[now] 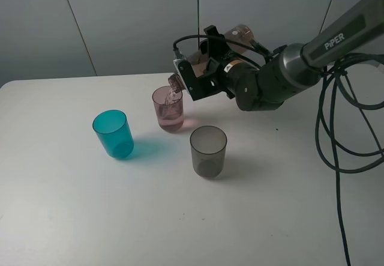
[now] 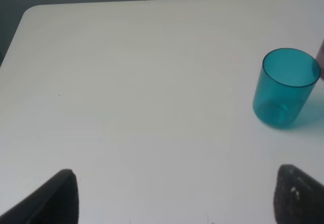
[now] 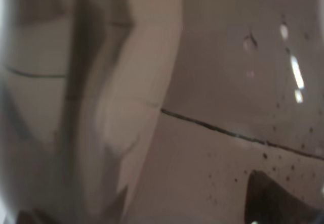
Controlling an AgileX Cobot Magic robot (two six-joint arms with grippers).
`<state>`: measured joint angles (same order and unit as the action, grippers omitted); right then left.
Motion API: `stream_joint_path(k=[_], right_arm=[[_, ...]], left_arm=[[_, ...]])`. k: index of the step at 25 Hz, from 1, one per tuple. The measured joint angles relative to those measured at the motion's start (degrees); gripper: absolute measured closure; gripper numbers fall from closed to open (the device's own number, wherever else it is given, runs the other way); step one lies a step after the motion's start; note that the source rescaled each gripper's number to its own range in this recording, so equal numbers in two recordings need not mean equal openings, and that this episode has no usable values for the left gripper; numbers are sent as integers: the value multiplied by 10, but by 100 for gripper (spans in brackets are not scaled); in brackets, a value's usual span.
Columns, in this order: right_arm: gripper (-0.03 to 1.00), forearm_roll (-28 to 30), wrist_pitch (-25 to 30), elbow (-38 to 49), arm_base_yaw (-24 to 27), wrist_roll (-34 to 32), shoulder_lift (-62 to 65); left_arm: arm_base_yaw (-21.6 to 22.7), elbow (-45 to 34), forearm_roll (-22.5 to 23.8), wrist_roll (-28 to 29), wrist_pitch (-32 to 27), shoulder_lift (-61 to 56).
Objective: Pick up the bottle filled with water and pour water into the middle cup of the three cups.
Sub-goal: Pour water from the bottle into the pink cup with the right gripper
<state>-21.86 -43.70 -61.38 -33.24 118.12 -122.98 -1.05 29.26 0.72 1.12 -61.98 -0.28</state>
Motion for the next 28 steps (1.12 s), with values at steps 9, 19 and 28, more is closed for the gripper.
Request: stream_joint_path(k=[9, 19, 28], right_arm=[[97, 18, -14, 0, 0, 12, 0], [97, 49, -30, -14, 0, 14, 0], [97, 83, -35, -18, 0, 16, 0]], left_arm=[[0, 0, 0, 0, 0, 0], [0, 0, 0, 0, 0, 0], [0, 0, 0, 0, 0, 0]])
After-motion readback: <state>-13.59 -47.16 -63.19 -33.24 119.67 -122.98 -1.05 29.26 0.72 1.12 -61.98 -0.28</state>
